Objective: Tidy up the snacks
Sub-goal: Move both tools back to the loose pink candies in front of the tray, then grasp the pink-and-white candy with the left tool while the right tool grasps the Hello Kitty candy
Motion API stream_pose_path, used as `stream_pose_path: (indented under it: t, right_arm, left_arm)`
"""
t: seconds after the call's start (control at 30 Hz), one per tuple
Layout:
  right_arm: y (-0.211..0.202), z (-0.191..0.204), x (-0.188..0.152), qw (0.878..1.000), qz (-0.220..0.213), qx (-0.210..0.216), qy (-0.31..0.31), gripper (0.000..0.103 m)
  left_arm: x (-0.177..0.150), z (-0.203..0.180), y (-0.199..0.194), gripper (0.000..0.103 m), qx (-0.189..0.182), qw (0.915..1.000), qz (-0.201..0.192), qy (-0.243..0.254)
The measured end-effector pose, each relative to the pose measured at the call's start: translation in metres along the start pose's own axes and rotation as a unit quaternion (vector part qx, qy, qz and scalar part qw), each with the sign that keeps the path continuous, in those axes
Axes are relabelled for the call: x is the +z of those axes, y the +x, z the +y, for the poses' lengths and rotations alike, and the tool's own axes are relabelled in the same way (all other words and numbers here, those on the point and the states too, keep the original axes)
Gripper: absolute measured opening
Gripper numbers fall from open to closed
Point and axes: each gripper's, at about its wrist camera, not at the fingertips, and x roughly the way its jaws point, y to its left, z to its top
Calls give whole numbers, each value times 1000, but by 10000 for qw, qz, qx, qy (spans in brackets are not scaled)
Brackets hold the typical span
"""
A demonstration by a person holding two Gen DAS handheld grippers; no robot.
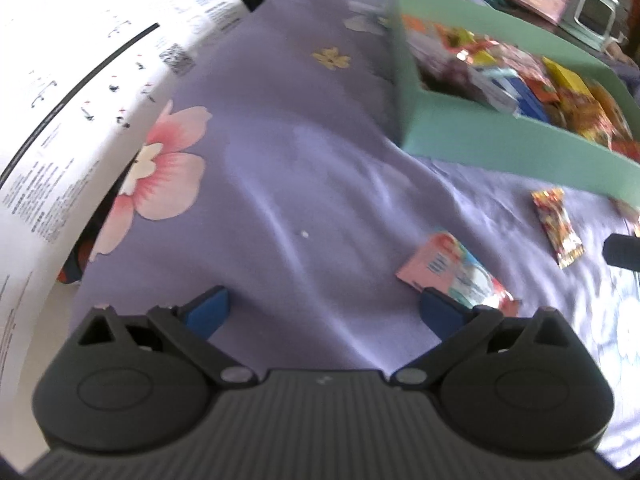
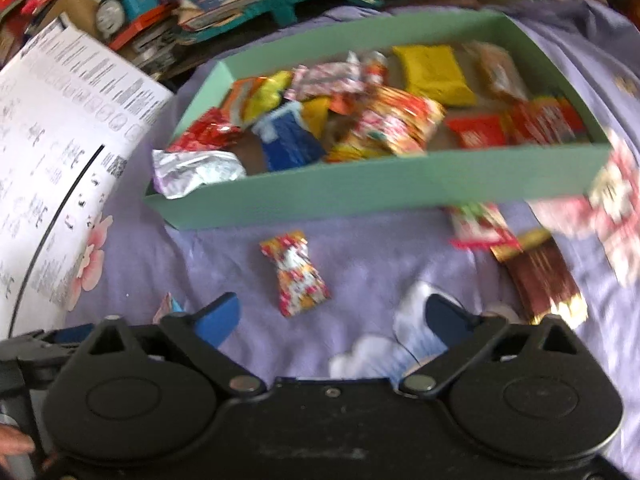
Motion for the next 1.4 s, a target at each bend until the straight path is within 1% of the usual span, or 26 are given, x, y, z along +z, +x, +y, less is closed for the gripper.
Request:
stream_pose_path:
  t: [0.03,0.07,0.1,0.13,0.2,0.3,0.37,0.4,0.47,0.67,0.7,0.77,0.8,0.83,0.87,0.93,1.0,1.07,1.13,1.23,1.33,1.37,1.4]
  right_arm:
    - [3,6,2,9999,-8,-44,-115,83]
    - [7,11,5,9997,-3,-57,-227,76]
    - [12,17,7,9995,22,-36,-304,72]
    - [17,21,9,9994,55,-13,-348,71]
    - [25,26,11,9992,77,27,-403,66]
    - [35,35,11,9982,83,14,-602,46]
    - [40,38,8,9974,109,24,-716,39]
    - [41,39,7,9967,47,-6,-806,32]
    - [39,39,5,9960,-6,-62,-887,25]
    - [24,8,-7,9991,-13,-25,-411,23]
    - [20,2,-10,9995,-7,1,-320,23]
    - [15,-8,-16,9998,9,21,-177,23]
    - [13,-11,-18,9999,4,36,-136,23]
    - [11,-15,-21,9999,-6,56,-95,23]
    - [9,-18,-24,10000,-18,76,-55,23]
    - [6,-22,-27,10000,-68,68,-12,23]
    - [5,-22,-29,9999,-89,75,-14,23]
    - [6,-20,-29,9999,-106,63,-44,23]
    - [6,-19,-30,9999,-128,71,-66,23]
    - [3,-23,-31,9998,-142,119,-28,23]
    - [2,-23,-34,9998,-165,122,-33,23]
    - [1,-23,-35,9998,-177,113,-52,23]
    - [1,-22,-35,9998,-184,105,-62,23]
  left_arm:
    - [1,3,0,103,4,10000,-1,-52]
    - [1,5,1,103,1,9999,5,-105]
    - [2,7,1,103,-11,9999,17,-157]
    - [2,9,1,103,-28,9998,32,-194]
    - [2,12,1,103,-50,9997,52,-235]
    - [3,12,-1,103,-121,9994,91,-300]
    - [5,10,-1,103,-203,9992,118,-326]
    - [6,9,-1,103,-239,9991,126,-326]
    - [8,3,-2,103,-305,9989,145,-321]
    - [11,-20,-1,102,-637,9966,311,-423]
    - [10,-24,-1,98,-678,9962,326,-430]
    - [10,-34,-2,95,-724,9959,328,-422]
    - [11,-39,-2,90,-758,9957,320,-432]
    - [11,-43,-2,89,-816,9951,339,-448]
    - [11,-47,-2,86,-818,9950,337,-458]
    - [12,-57,-3,72,-793,9957,264,-408]
    - [12,-69,-4,33,-681,9975,61,-178]
    - [13,-77,-2,33,-723,9974,-39,70]
    - [15,-82,-2,33,-682,9971,-160,305]
    - [12,-83,-2,34,-664,9963,-171,523]
    - [7,-77,-6,43,-555,9971,-114,504]
    - [5,-75,-7,53,-504,9976,-87,472]
    - [3,-71,-7,60,-469,9980,-53,426]
